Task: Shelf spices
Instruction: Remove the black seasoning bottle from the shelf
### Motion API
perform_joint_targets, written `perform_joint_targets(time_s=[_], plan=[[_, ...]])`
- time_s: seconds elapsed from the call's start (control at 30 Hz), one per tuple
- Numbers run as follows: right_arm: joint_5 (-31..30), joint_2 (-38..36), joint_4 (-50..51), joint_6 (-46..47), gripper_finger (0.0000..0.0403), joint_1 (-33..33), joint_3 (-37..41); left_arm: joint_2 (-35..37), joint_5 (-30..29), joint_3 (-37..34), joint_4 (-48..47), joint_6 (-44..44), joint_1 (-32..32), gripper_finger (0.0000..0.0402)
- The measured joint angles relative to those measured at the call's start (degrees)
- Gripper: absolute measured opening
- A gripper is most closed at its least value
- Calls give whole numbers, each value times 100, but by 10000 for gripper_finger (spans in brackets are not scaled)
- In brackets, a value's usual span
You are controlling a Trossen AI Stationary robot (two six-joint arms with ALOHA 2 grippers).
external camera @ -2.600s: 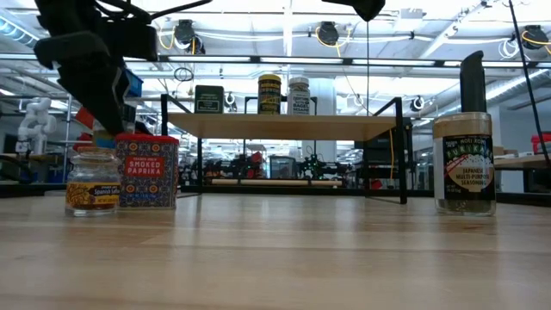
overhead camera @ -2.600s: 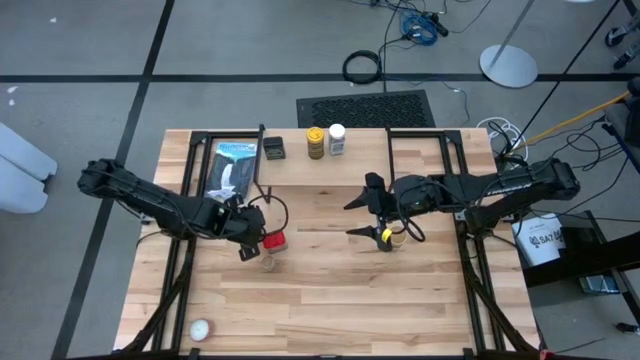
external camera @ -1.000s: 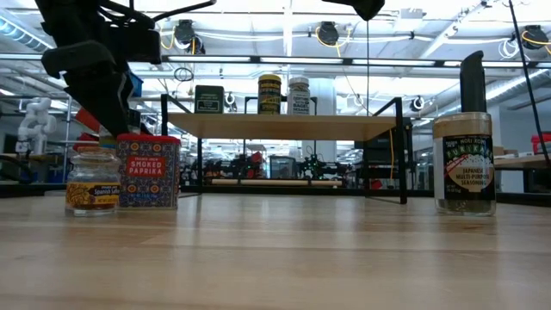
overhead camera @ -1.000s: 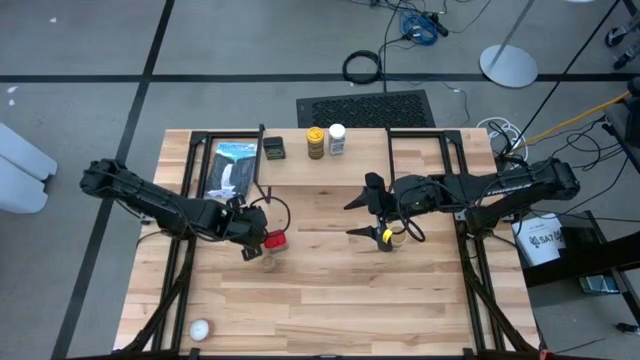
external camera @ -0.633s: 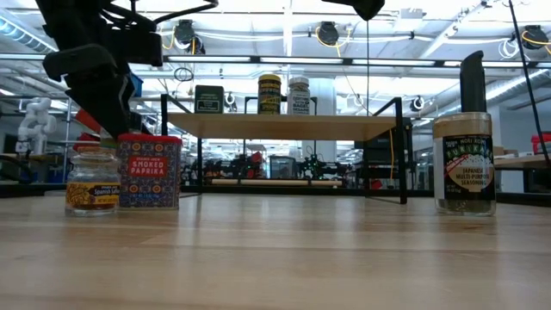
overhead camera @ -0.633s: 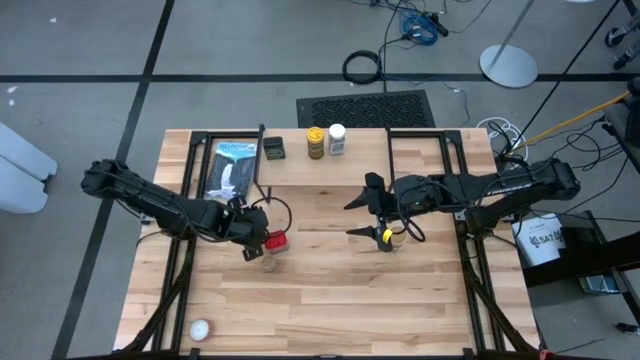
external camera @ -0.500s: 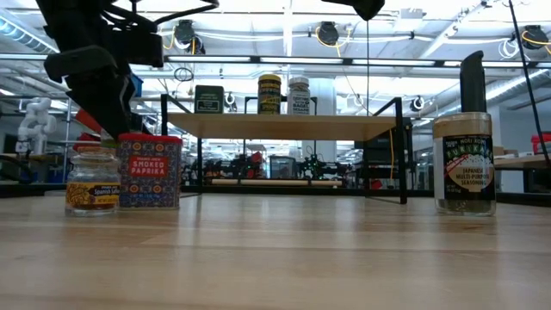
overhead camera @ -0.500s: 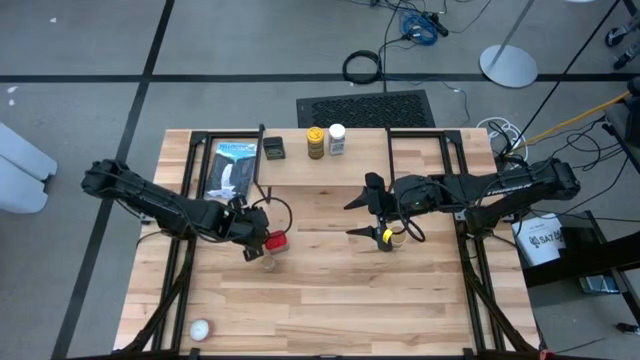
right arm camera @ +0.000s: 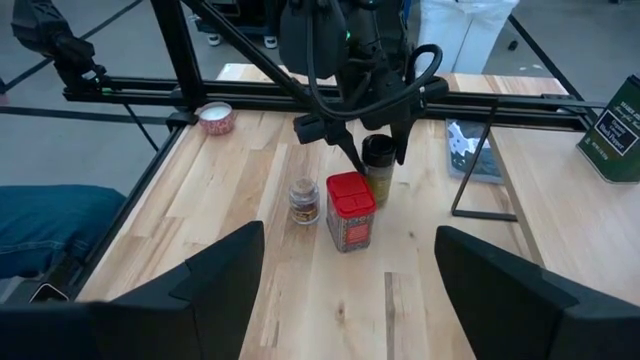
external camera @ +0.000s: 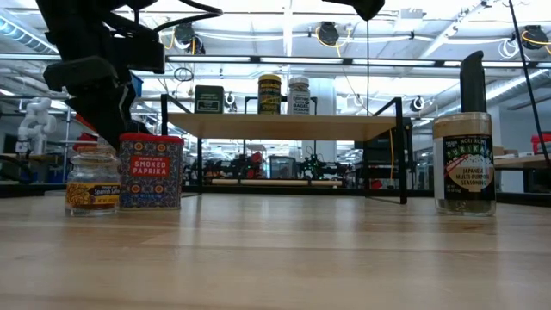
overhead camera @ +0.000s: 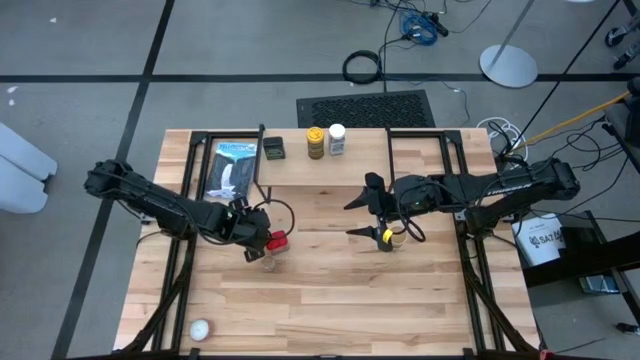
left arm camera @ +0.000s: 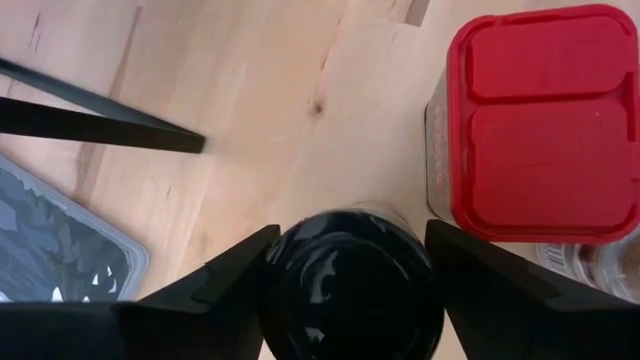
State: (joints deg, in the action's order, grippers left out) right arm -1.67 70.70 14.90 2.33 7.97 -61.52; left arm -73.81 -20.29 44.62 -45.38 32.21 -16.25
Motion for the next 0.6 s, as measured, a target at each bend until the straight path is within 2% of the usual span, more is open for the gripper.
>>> perform_joint_targets(time_s=[0.43,0.6], plan=[[2,0,2,0,281,0,0,240,9,46,-112,-133,0,261],[0,0,10,0,281,0,0,453,252,47,-121,-144,0,261]])
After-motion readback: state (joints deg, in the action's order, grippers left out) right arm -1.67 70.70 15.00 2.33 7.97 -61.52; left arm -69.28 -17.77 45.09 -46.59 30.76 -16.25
